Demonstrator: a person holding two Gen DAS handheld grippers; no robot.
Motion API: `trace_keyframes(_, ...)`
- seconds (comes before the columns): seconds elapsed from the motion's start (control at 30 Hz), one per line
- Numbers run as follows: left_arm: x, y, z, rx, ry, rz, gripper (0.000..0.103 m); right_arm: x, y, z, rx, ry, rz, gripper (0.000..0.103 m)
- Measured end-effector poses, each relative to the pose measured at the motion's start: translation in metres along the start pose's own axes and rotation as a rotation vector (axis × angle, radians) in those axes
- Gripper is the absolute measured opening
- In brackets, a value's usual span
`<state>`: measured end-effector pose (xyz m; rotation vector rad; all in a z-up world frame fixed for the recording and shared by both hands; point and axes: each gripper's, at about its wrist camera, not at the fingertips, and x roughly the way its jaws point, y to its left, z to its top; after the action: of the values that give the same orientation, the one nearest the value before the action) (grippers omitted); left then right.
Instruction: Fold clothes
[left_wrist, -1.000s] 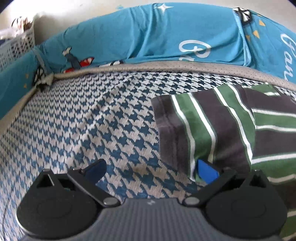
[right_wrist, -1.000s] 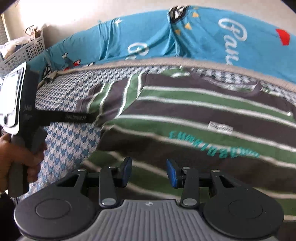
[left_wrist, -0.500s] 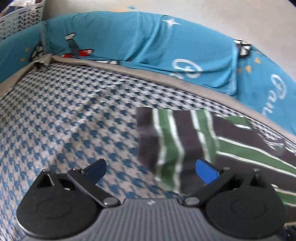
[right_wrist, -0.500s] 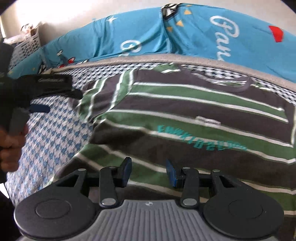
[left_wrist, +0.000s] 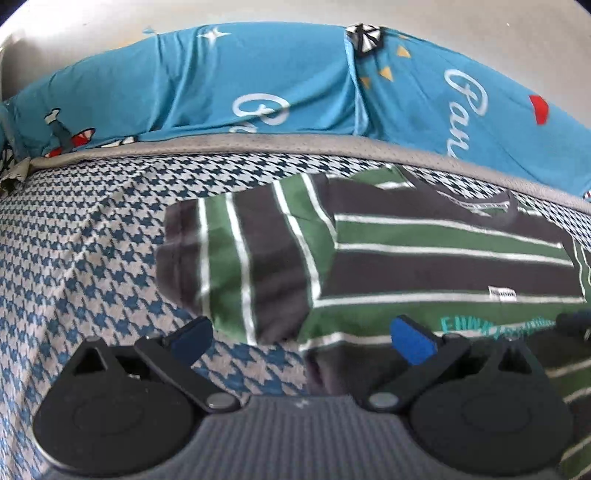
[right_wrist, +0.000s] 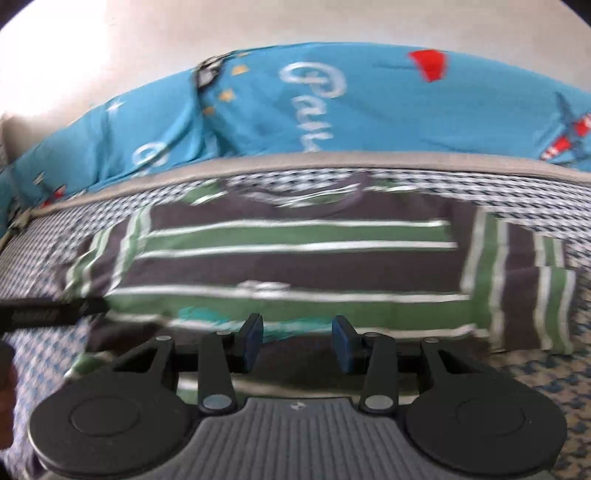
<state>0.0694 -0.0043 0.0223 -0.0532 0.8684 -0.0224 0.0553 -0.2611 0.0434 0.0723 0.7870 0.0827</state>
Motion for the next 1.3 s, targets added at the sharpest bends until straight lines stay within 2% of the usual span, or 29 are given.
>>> trace_keyframes(0.13,0.001,-0.004,-0.002,0.012,0.007,-0.013,0.103,-0.009,-0.043,0.014,0.090,-0.038,-0.080,0.040)
trace_keyframes(0.37,0.003,-0.003,-0.003,0.007,0.017,-0.021,0.103,-0.027,-0.131,0.026,0.338,-0.107,-0.267,0.040)
trace_keyframes(0.53,0.005,-0.001,-0.003,-0.002,0.024,-0.026,0.103,-0.033,-0.169,0.024,0.421,-0.138,-0.355,0.040)
trace_keyframes(0.67,0.006,0.001,-0.004,-0.009,0.030,-0.030,0.103,-0.030,-0.194,0.018,0.502,-0.150,-0.367,0.041)
trace_keyframes(0.83,0.007,0.003,-0.003,-0.016,0.039,-0.035,0.103,-0.019,-0.215,0.012,0.617,-0.159,-0.294,0.041)
trace_keyframes(0.97,0.009,0.004,-0.003,-0.025,0.047,-0.039,0.103,-0.008,-0.218,0.009,0.647,-0.161,-0.276,0.041)
trace_keyframes(1.1,0.010,0.005,-0.003,-0.028,0.055,-0.037,0.103,-0.001,-0.215,0.010,0.626,-0.183,-0.260,0.041)
trace_keyframes(1.17,0.011,0.005,-0.003,-0.028,0.057,-0.036,0.103,0.003,-0.210,0.011,0.608,-0.189,-0.247,0.037)
trace_keyframes(1.3,0.011,0.006,-0.003,-0.030,0.056,-0.032,0.103,0.008,-0.201,0.014,0.574,-0.196,-0.249,0.013)
